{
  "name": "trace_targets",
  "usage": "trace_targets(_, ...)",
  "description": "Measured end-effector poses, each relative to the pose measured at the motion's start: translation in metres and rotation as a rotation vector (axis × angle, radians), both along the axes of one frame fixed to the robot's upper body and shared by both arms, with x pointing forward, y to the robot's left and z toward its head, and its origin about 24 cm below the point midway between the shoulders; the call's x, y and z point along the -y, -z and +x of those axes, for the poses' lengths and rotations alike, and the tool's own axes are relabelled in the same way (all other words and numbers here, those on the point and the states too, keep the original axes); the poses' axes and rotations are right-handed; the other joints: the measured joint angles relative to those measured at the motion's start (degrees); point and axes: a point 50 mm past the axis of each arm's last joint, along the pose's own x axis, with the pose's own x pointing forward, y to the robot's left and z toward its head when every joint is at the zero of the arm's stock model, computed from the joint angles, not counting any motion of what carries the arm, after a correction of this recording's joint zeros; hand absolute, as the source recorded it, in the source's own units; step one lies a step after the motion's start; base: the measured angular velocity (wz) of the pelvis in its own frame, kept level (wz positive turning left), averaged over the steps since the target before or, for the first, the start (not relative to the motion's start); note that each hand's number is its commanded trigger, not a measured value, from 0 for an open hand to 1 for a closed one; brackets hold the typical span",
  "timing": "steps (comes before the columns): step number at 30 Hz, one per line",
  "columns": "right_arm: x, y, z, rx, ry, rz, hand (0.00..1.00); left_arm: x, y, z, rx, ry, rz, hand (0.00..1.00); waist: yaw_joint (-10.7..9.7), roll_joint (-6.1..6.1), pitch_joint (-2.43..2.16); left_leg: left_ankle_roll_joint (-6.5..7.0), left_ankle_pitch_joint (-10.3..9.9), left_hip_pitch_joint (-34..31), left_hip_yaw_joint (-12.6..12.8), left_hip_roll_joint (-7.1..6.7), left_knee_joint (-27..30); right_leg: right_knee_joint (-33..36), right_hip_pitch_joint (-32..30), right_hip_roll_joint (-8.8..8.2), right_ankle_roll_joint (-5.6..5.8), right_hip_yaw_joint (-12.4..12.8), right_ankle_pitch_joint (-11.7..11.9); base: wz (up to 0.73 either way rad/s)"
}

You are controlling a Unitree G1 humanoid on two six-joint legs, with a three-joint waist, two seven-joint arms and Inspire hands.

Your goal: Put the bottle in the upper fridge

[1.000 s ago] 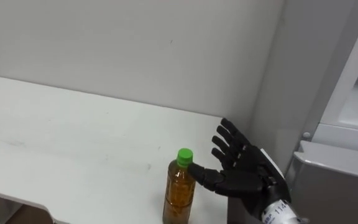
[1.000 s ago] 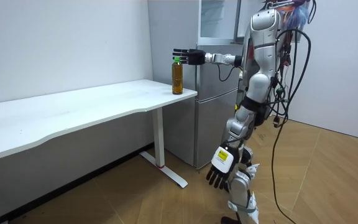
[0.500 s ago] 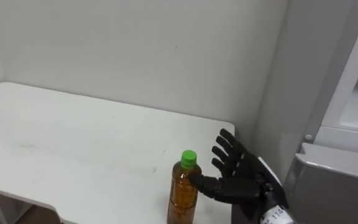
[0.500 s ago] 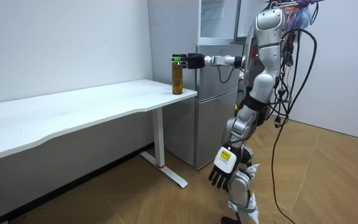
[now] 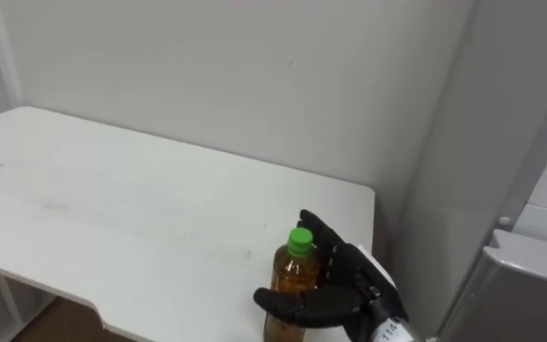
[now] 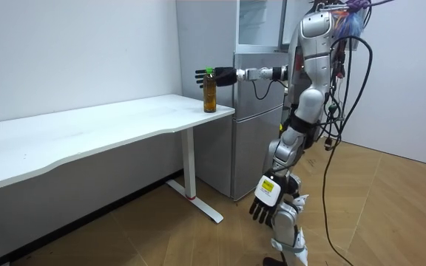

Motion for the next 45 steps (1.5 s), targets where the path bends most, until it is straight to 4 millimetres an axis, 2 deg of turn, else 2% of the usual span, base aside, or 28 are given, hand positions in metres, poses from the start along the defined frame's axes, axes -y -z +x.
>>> trace_targets(4,-0.001,0.0,0.0,0.001,-0.006,-0.001,0.0,-0.002,-0.001,0.0,0.003,0.004,0.0,0.0,-0.04,-0.28,-0.01,0.0,0.0,-0.31,-0.43,0.01,0.01,-0.44,0.1,0.02,0.0,-0.34,0.01,0.04)
trace_targets(13,-0.002,0.005,-0.001,-0.001,-0.014,-0.055,0.0,0.0,0.0,0.003,-0.002,0.009,-0.014,0.0,-0.15,0.21,0.29,0.0,-0.02,-1.01,-1.33,0.02,0.02,-0.6,-0.07,-0.08,0.0,-1.22,0.0,0.04)
trace_targets(21,-0.001,0.016,-0.001,-0.048,0.007,-0.075,0.0,0.001,0.0,0.004,0.001,0.007,-0.012,0.0,-0.12,0.46,0.07,0.01,0.0,-1.24,-1.58,0.0,0.3,-0.6,-0.06,-0.2,0.0,-1.65,0.0,0.02)
trace_targets(29,0.007,0.037,-0.002,-0.131,0.067,-0.123,0.0,0.002,0.0,0.002,-0.001,0.005,-0.011,0.0,-0.12,0.8,-0.07,-0.03,0.02,-1.23,-1.65,-0.06,0.5,-0.55,0.06,-0.3,0.0,-1.73,0.0,0.0)
trace_targets(34,0.008,0.037,-0.001,-0.132,0.081,-0.128,0.0,0.002,0.001,-0.002,-0.01,0.001,-0.012,0.0,-0.2,0.65,-0.28,-0.05,0.05,-1.23,-1.68,-0.07,0.58,-0.54,0.13,-0.31,0.0,-1.83,0.0,0.0)
trace_targets(35,0.008,0.037,-0.001,-0.133,0.089,-0.127,0.0,0.002,0.001,-0.003,-0.012,0.001,-0.012,0.0,-0.23,0.83,-0.17,-0.04,0.05,-1.23,-1.72,-0.07,0.58,-0.54,0.16,-0.36,0.0,-2.0,0.0,0.0)
trace_targets(45,0.01,0.037,-0.001,-0.154,0.148,-0.092,0.0,0.002,0.001,-0.005,-0.017,0.0,-0.013,0.0,-0.25,0.97,-0.07,-0.01,0.07,-1.24,-2.54,-0.11,0.58,-0.59,0.56,-0.61,0.03,-3.4,-0.02,0.05)
